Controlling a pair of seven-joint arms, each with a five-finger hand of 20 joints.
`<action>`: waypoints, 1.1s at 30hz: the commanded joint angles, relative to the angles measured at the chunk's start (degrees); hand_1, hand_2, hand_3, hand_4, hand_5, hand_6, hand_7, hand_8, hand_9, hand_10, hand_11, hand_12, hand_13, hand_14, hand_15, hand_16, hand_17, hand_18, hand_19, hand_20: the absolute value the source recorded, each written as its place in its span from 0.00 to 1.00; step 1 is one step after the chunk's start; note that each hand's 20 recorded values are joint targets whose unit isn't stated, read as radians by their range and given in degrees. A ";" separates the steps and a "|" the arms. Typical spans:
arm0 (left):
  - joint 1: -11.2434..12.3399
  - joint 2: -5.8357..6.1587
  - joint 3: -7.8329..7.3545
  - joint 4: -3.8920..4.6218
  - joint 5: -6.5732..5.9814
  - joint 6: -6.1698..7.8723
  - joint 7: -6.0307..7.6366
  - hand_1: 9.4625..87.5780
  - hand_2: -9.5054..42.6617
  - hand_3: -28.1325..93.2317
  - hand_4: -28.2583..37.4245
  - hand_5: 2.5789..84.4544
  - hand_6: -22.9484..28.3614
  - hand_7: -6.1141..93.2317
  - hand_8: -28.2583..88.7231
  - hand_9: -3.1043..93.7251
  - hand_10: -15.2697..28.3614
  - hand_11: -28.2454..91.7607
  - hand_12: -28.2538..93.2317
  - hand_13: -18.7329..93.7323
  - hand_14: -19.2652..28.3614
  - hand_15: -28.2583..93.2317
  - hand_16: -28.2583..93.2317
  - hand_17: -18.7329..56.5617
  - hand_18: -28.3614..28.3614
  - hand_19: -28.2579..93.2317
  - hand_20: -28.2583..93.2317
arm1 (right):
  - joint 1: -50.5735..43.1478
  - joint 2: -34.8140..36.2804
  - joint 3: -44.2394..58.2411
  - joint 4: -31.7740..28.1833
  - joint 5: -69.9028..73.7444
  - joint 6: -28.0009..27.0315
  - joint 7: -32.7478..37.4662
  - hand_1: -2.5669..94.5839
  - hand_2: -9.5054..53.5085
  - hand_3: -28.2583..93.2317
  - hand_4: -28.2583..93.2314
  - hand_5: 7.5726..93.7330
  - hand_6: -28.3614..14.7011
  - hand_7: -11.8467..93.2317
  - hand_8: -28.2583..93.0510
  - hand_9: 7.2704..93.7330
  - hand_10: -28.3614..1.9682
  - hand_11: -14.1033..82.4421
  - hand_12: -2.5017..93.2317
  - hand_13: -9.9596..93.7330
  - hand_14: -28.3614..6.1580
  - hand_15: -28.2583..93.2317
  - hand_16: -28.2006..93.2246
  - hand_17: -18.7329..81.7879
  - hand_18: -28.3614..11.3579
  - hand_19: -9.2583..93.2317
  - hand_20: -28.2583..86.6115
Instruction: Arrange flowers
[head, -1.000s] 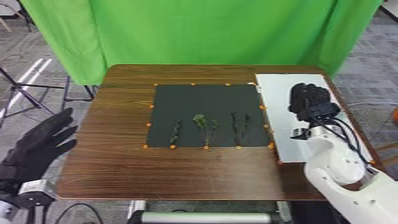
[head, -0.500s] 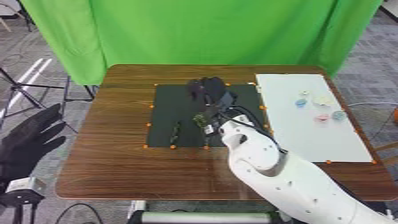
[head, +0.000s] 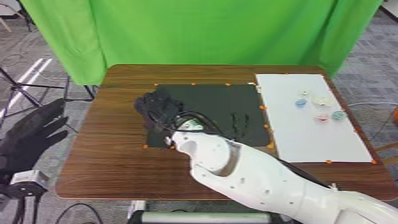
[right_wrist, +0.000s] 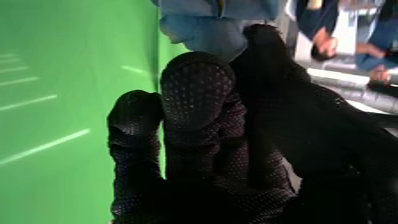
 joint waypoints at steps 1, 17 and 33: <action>-1.10 1.33 0.61 0.43 -0.50 0.07 -1.27 0.19 0.04 0.79 0.02 0.22 0.46 0.22 0.17 0.19 0.53 0.28 0.43 0.26 0.62 0.29 0.33 0.08 0.81 0.49 0.32 | 0.51 -1.11 -1.66 2.35 -2.91 -2.04 2.14 0.59 0.00 0.92 0.00 0.69 0.68 0.63 0.28 0.84 0.71 0.41 0.61 0.87 0.84 0.67 0.62 0.54 0.23 0.90 0.73; -2.28 2.08 1.78 1.01 -0.66 -0.70 -2.26 0.19 0.04 0.79 0.02 0.22 0.46 0.22 0.17 0.19 0.53 0.28 0.43 0.26 0.62 0.29 0.33 0.07 0.81 0.49 0.32 | -0.84 -1.42 -0.44 2.06 -4.45 -8.61 3.49 0.53 0.00 0.88 0.00 0.65 0.72 0.61 0.27 0.82 0.76 0.37 0.58 0.83 0.82 0.69 0.60 0.51 0.23 0.90 0.73; -0.71 0.41 1.07 0.26 -0.37 -0.16 -1.17 0.19 0.05 0.79 0.02 0.22 0.46 0.22 0.17 0.19 0.53 0.28 0.43 0.26 0.62 0.29 0.33 0.07 0.81 0.49 0.32 | -1.62 -0.87 3.22 -1.84 -5.48 -14.34 3.89 0.47 0.00 0.87 0.00 0.56 0.69 0.60 0.26 0.72 0.70 0.42 0.52 0.77 0.75 0.76 0.54 0.47 0.22 0.89 0.75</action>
